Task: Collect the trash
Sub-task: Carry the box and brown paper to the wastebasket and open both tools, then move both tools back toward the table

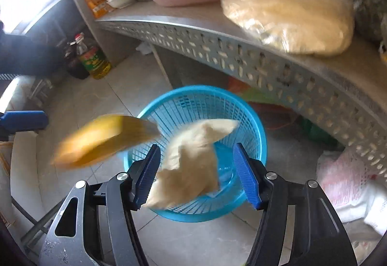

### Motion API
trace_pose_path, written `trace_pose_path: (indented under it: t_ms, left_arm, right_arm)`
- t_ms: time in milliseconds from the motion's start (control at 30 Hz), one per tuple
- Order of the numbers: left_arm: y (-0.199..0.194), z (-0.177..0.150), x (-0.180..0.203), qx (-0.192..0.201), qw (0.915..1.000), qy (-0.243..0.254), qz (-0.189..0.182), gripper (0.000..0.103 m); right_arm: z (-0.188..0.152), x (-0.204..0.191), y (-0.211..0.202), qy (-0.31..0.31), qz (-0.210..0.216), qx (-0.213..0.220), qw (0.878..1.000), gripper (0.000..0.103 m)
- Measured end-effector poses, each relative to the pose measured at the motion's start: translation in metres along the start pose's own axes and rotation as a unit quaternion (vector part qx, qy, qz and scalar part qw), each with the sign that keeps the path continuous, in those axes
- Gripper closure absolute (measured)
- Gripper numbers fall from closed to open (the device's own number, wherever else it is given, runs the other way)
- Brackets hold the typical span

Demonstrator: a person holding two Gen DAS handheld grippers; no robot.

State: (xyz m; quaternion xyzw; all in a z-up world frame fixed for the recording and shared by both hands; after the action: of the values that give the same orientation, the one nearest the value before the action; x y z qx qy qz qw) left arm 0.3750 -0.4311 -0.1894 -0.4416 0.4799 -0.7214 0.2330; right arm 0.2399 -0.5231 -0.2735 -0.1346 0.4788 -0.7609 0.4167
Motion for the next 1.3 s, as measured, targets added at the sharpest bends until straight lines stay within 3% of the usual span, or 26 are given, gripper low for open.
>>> trace_pose_path:
  t_ms: [300,500,700,933,1100,1300]
  left_arm:
    - [-0.053,-0.016,0.008,0.042,0.9987,0.028,-0.006,0.018]
    - [-0.126,-0.055,0.013,0.077,0.9949,0.059,-0.028,0.018]
    - [-0.221,-0.120,0.009,0.132,0.9850,0.105,-0.037,0.018]
    - [-0.334,-0.228,-0.031,0.230,0.9654,0.120,-0.023,0.013]
    - [-0.376,-0.298,-0.069,0.288,0.9519,0.105,0.008,0.010]
    - [-0.402,-0.364,-0.127,0.321,0.9454,0.047,0.026,0.010]
  right_arm:
    - [-0.032,0.017,-0.063,0.019,0.001,0.040,0.999,0.041]
    - [-0.047,0.007,-0.122,0.003,0.009,0.070,0.998,0.041]
    - [-0.066,-0.030,-0.197,-0.046,0.054,0.101,0.992,0.031]
    - [-0.089,-0.078,-0.282,-0.125,0.123,0.127,0.976,0.022]
    - [-0.100,-0.113,-0.306,-0.159,0.175,0.109,0.966,0.021]
    - [-0.121,-0.163,-0.312,-0.199,0.215,0.073,0.953,0.021]
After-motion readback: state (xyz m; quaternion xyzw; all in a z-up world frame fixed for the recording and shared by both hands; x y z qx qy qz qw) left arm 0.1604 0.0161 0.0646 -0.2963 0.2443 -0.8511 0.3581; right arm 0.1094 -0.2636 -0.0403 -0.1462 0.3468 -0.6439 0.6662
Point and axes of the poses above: each gripper's, at about its wrist camera, not at the fingertips, and y roughly the way its jaws point, x to its right, z to its top, the point moved 4 cm from there along y, roughly the way its jaws point, and after that the axes turned 5 degrees about -x, right-handed, at the moved point
